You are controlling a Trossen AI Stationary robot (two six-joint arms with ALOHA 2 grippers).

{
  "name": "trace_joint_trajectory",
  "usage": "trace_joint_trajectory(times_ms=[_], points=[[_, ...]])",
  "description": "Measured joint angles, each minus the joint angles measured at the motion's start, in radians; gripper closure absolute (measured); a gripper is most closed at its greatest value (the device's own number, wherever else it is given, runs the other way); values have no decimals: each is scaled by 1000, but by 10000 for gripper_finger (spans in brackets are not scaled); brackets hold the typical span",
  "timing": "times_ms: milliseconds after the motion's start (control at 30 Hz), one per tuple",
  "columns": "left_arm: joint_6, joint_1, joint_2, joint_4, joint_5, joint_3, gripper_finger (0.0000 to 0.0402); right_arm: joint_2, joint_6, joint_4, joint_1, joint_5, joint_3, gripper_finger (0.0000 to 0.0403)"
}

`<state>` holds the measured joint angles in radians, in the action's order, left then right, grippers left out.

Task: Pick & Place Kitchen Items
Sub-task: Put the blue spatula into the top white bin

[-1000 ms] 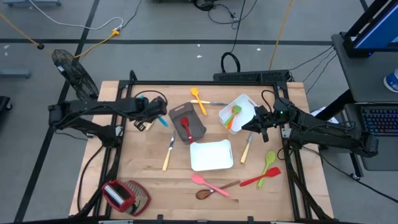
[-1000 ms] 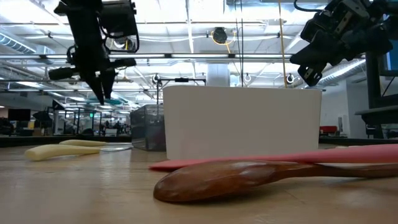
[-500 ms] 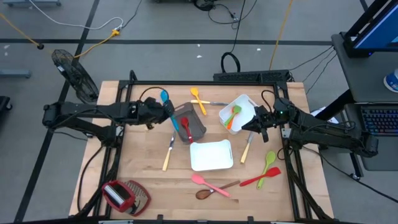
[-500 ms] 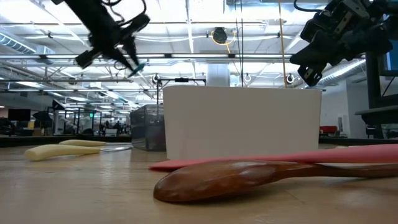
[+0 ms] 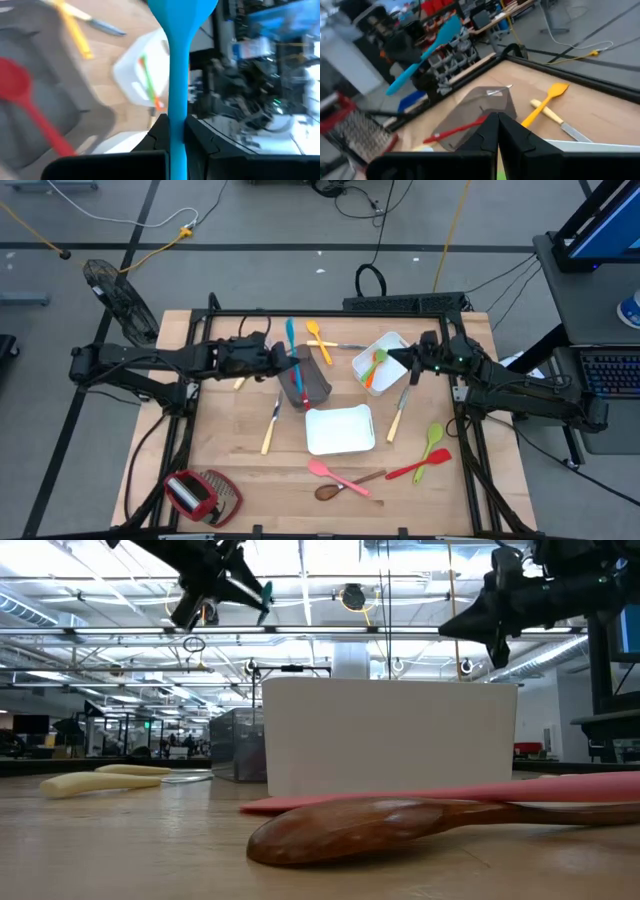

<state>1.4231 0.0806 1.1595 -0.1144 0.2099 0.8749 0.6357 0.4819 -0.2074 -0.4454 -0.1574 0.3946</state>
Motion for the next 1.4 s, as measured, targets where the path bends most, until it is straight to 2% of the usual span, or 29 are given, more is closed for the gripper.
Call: trace_joint_trajectory(times_ms=[167, 367, 533, 867, 1000, 1167, 1400], points=[[-78, 1, 8, 120, -45, 0, 385, 4, 90, 2, 0, 0, 0, 403], [-134, 5, 45, 141, -77, 48, 385, 4, 164, 2, 0, 0, 0, 403], [-229, 9, 150, 31, -146, 214, 385, 4, 169, 1, 0, -1, 0, 403], [-414, 56, 424, -404, -221, 640, 385, 4, 196, 11, 0, -28, 0, 403], [-467, 72, 534, -508, -252, 770, 385, 4, 196, 18, 0, -56, 0, 403], [-505, 88, 644, -541, -313, 897, 385, -21, 150, 18, -5, -54, -1, 403], [-533, 116, 778, -580, -393, 1009, 385, -112, 43, 47, -31, -91, -1, 403]])
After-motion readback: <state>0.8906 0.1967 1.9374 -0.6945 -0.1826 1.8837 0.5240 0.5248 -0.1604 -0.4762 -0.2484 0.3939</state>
